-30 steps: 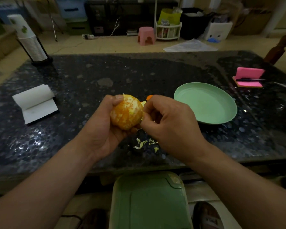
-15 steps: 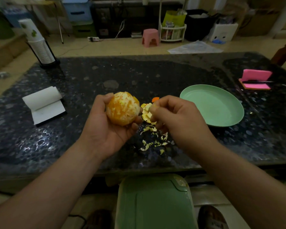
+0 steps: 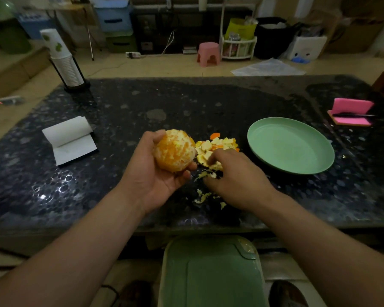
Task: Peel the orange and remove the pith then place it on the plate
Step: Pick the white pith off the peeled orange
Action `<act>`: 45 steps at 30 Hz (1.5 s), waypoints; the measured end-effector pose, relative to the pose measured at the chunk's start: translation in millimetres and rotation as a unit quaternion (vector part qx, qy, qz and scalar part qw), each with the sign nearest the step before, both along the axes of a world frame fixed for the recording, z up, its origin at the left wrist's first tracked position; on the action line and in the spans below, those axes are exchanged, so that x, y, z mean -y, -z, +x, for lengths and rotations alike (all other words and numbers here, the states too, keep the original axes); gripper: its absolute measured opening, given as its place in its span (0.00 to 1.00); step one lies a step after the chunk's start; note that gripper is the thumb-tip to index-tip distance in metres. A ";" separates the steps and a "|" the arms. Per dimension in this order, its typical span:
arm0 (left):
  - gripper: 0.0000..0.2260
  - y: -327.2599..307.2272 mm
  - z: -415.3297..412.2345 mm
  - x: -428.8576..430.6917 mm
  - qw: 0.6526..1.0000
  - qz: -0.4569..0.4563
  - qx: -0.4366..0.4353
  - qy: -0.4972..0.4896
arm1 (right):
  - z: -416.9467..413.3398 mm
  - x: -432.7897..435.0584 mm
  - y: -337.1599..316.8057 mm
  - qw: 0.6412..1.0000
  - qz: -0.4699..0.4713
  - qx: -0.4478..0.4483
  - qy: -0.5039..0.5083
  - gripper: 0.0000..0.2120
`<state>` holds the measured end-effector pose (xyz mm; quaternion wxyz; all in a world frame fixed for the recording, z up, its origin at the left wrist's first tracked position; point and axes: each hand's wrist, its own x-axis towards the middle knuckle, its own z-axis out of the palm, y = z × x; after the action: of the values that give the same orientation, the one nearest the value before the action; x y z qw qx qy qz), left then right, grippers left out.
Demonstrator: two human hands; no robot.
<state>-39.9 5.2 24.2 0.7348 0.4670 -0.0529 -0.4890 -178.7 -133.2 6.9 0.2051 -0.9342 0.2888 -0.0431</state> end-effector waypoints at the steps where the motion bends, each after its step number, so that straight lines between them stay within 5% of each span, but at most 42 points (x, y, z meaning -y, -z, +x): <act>1: 0.29 0.7 1.3 -0.3 1.000 0.001 0.005 0.001 | 0.6 -0.3 -2.8 0.999 -0.010 0.042 0.008 0.08; 3: 0.29 0.8 2.5 -1.3 1.000 0.001 0.016 0.003 | -1.4 0.9 -5.8 0.996 -0.006 0.092 0.010 0.07; 5: 0.28 0.1 2.2 -1.4 1.000 -0.001 0.028 0.005 | -4.3 -0.3 -13.8 0.988 0.058 0.143 0.000 0.18; 11: 0.16 -0.3 -3.4 1.4 0.998 -0.032 0.051 0.020 | -11.4 -13.7 -31.8 0.936 0.149 0.318 -0.010 0.08; 45: 0.21 -3.4 -15.8 5.0 0.993 -0.046 0.106 0.006 | -19.8 -17.8 -27.0 0.936 0.102 0.337 -0.019 0.06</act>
<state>-55.8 0.2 27.6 0.7426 0.4817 -0.1561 -0.4384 -198.5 -115.5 33.8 0.3855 -0.8440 0.1876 -0.3222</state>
